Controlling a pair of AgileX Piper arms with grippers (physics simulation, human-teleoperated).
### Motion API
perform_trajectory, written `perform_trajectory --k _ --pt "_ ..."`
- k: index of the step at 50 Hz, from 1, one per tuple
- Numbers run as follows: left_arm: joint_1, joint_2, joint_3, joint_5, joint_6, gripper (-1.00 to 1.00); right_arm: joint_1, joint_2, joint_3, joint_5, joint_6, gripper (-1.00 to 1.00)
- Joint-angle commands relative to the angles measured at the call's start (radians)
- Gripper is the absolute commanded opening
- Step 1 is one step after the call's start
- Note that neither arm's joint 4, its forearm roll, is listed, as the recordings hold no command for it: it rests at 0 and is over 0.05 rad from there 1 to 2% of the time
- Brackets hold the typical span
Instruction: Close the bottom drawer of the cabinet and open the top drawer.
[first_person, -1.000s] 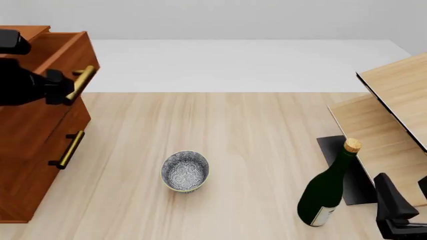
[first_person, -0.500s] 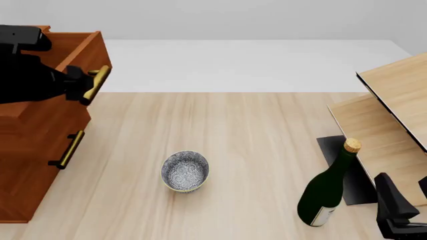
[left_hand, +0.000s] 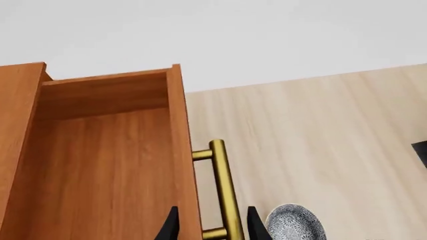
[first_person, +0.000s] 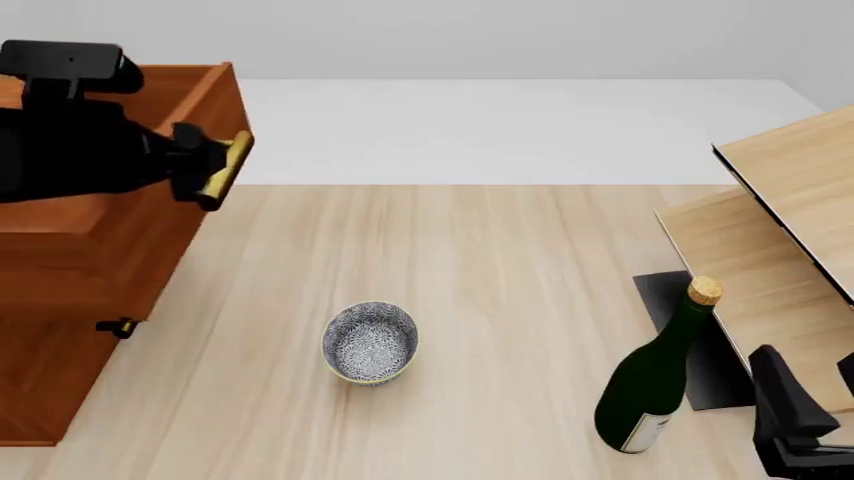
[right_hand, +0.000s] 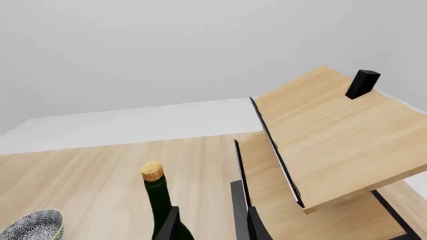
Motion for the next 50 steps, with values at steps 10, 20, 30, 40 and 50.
perform_trajectory --k 10,20,30,40,50 --pt "-0.081 0.023 -0.021 -0.022 -0.039 1.0 -0.001 -0.003 0.002 0.001 -0.001 1.0" --pt "-0.107 0.041 -0.022 -0.039 -0.05 1.0 -0.003 0.0 0.001 -0.001 0.001 1.0" --pt "-0.13 0.054 -0.025 -0.053 -0.067 1.0 -0.004 0.001 0.001 -0.002 0.002 1.0" --pt "-0.152 0.062 -0.028 -0.062 -0.085 1.0 -0.003 0.004 0.001 -0.005 0.003 1.0" --pt "-0.178 0.075 -0.039 -0.07 -0.106 1.0 -0.004 0.01 0.002 -0.01 0.004 1.0"
